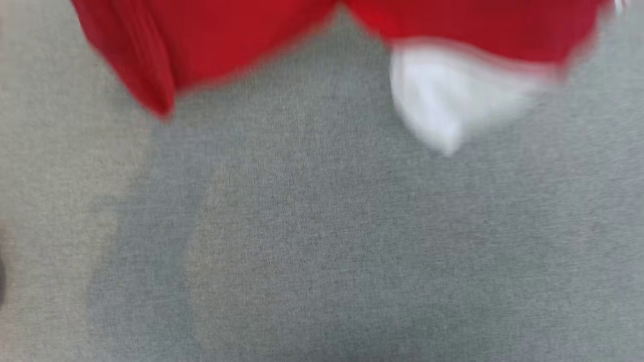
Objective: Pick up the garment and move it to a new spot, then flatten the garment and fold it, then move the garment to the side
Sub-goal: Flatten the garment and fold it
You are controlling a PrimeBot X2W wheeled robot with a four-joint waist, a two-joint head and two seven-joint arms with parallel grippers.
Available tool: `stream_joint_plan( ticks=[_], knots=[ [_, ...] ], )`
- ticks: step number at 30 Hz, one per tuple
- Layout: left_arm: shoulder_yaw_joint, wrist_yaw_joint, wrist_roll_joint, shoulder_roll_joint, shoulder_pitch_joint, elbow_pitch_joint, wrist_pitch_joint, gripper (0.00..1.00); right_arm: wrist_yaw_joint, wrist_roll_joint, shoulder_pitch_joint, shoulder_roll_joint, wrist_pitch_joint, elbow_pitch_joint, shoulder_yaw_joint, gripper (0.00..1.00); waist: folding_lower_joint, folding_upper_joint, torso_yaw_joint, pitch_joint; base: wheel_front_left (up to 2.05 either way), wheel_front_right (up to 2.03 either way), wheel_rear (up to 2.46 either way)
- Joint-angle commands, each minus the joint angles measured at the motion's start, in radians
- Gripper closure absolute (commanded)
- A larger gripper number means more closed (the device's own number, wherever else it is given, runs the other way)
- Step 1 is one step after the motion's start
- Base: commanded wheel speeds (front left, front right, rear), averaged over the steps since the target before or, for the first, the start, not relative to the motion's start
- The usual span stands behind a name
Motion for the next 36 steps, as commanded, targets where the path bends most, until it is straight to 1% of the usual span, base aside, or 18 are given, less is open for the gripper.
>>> stream_joint_plan(
  ticks=[1,3,4,6,8,10,12,16,17,21,23,25,27,28,31,32,33,36],
  knots=[
    [0.001,-0.014,0.044,-0.011,-0.082,0.058,-0.07,1.0,0.001,-0.045,-0.071,0.028,-0.048,0.039,0.005,1.0,-0.0003,0.0,0.046,0.169,0.0,0.0,0.0],
    [-0.026,-0.038,0.101,-0.02,-0.169,0.171,-0.175,1.0,0.001,-0.094,-0.152,0.096,-0.117,0.113,0.013,1.0,-0.0003,0.0,0.043,0.185,0.0,0.0,0.0],
    [-0.035,-0.045,0.108,-0.037,-0.2,0.238,-0.223,1.0,0.001,-0.108,-0.175,0.129,-0.149,0.148,0.02,1.0,-0.0003,0.0,0.04,0.189,0.0,0.0,0.0],
    [-0.081,-0.061,0.141,-0.043,-0.232,0.321,-0.296,1.0,0.001,-0.12,-0.177,0.155,-0.188,0.197,0.041,1.0,-0.0003,0.0,0.036,0.191,0.0,0.0,0.0],
    [-0.116,-0.069,0.134,-0.049,-0.228,0.386,-0.372,1.0,0.001,-0.111,-0.13,0.166,-0.227,0.223,0.055,1.0,-0.0003,0.0,0.033,0.186,0.0,0.0,0.0],
    [-0.195,-0.071,0.144,-0.043,-0.166,0.434,-0.443,1.0,0.001,-0.078,-0.044,0.178,-0.27,0.237,0.045,1.0,-0.0003,0.0,0.036,0.168,0.0,0.0,0.0],
    [-0.265,-0.071,0.11,-0.036,-0.078,0.464,-0.505,1.0,0.001,-0.046,0.079,0.181,-0.302,0.228,0.051,1.0,-0.0003,0.0,0.035,0.145,0.0,0.0,0.0],
    [-0.403,-0.071,0.063,-0.007,0.15,0.504,-0.613,1.0,0.001,0.016,0.4,0.159,-0.359,0.174,0.078,1.0,-0.0003,0.0,0.035,0.078,0.0,0.0,0.0],
    [-0.441,-0.071,0.046,0.003,0.235,0.505,-0.635,1.0,0.001,0.036,0.506,0.151,-0.373,0.144,0.098,1.0,-0.0003,0.0,0.032,0.053,0.0,0.0,0.0],
    [-0.498,-0.071,-0.003,0.03,0.473,0.466,-0.682,1.0,0.001,0.096,0.812,0.116,-0.424,0.051,0.12,1.0,-0.0003,0.0,0.03,-0.037,0.0,0.0,0.0],
    [-0.495,-0.07,-0.029,0.032,0.595,0.431,-0.693,1.0,0.001,0.121,0.955,0.111,-0.454,0.001,0.112,1.0,-0.0003,0.0,0.032,-0.083,0.0,0.0,0.0],
    [-0.496,-0.056,-0.032,0.034,0.715,0.383,-0.696,1.0,0.001,0.149,1.096,0.112,-0.478,-0.042,0.097,1.0,-0.0003,0.0,0.036,-0.129,0.0,0.0,0.0],
    [-0.476,-0.03,-0.066,0.022,0.842,0.32,-0.7,1.0,0.001,0.161,1.238,0.108,-0.481,-0.083,0.093,1.0,-0.0003,0.0,0.036,-0.169,0.0,0.0,0.0],
    [-0.471,-0.018,-0.064,0.022,0.897,0.286,-0.701,1.0,0.001,0.17,1.3,0.11,-0.485,-0.099,0.086,1.0,-0.0003,0.0,0.036,-0.184,0.0,0.0,0.0],
    [-0.438,0.047,-0.073,0.011,1.082,0.15,-0.701,1.0,0.001,0.187,1.495,0.115,-0.49,-0.158,0.063,1.0,-0.0003,0.0,0.037,-0.214,0.0,0.0,0.0],
    [-0.428,0.06,-0.077,0.006,1.123,0.118,-0.701,1.0,0.001,0.189,1.531,0.119,-0.493,-0.171,0.057,1.0,-0.0003,0.0,0.037,-0.217,0.0,0.0,0.0],
    [-0.41,0.087,-0.081,-0.001,1.2,0.057,-0.701,1.0,0.001,0.195,1.599,0.123,-0.495,-0.193,0.044,1.0,-0.0003,0.0,0.035,-0.222,0.0,0.0,0.0],
    [-0.396,0.132,-0.084,-0.009,1.338,-0.063,-0.701,1.0,0.001,0.205,1.708,0.131,-0.488,-0.235,0.016,1.0,-0.0003,0.0,0.038,-0.226,0.0,0.0,0.0]
  ],
)
